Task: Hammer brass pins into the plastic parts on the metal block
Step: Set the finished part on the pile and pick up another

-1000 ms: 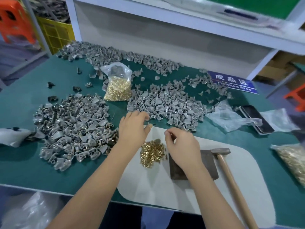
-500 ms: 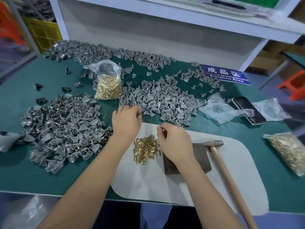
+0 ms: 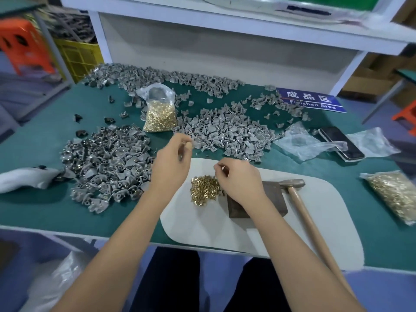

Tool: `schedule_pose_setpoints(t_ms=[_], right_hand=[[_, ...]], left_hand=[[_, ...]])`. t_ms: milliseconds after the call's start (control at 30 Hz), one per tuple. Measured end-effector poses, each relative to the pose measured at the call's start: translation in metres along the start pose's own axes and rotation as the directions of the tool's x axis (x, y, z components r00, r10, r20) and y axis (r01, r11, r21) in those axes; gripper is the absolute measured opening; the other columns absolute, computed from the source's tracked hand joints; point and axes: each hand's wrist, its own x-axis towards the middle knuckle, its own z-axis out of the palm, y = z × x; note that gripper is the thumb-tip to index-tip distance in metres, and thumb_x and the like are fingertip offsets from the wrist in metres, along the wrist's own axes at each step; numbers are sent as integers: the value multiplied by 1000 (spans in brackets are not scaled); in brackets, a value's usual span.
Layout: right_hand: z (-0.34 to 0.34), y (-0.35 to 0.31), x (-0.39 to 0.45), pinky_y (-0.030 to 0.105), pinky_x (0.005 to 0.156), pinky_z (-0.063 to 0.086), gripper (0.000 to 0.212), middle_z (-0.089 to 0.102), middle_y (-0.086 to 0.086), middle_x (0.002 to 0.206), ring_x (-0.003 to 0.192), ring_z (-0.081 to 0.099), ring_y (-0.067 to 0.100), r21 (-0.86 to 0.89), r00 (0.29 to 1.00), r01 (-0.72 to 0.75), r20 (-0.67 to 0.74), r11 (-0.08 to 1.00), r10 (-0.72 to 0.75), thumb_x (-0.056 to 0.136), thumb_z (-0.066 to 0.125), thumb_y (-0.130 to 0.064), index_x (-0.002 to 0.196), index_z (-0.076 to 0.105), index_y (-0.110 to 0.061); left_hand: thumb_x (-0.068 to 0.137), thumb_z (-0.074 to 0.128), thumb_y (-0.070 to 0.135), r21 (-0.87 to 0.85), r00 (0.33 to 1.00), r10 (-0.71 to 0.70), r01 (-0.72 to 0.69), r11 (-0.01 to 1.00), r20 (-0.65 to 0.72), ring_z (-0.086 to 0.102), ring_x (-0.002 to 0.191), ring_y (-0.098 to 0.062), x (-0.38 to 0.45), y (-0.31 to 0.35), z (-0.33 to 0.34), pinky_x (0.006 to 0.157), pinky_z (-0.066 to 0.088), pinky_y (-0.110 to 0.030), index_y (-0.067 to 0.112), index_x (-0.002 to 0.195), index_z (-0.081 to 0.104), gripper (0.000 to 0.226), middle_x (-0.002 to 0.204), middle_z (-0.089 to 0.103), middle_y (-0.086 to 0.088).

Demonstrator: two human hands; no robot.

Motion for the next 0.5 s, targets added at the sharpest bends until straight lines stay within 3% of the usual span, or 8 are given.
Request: schedule_pose_setpoints(t_ms=[67,133,233,367,500], right_hand=[[-2,-1,-2,32,71,52,18,73,-12,91,88,66,17,10,997,64,44,998,-65,95,56,-39,96,72,-33],[-4,0,-2,33,77,54,16,73,-15,97,93,65,13,27,991,114,62,993,-116,95,57,-38,98,73,-36],[-2,0,-2,32,77,52,15,72,-16,97,94,64,11,16,983,176,57,984,-176,95,60,-40,99,74,-36],[5,-4,-4,28,69,46,22,68,-17,83,82,59,6,50,964,235,118,971,-239,87,67,-58,93,73,-37],[5,-8,-5,29,73,47,23,65,-19,87,82,56,4,145,941,247,200,958,-273,78,75,-52,99,71,-42]], left_hand=[[107,45,26,-211,995,-72,85,974,69,71,83,-5,-27,-4,-2,70,53,-33,35,101,51,12,99,73,13],[107,43,24,-293,994,-77,97,951,78,72,82,-8,-50,-12,-4,71,53,-32,32,102,50,12,100,74,11],[103,48,28,-331,998,-28,42,943,48,70,87,-9,-75,-22,-6,71,52,-22,39,102,51,12,101,71,13],[91,67,26,-361,997,-74,78,929,27,66,93,-9,-87,-28,-6,67,47,-14,39,99,54,20,99,68,12],[88,76,17,-317,993,-101,114,942,56,65,93,-2,-84,-31,-6,74,47,-9,34,115,63,34,99,68,12]])
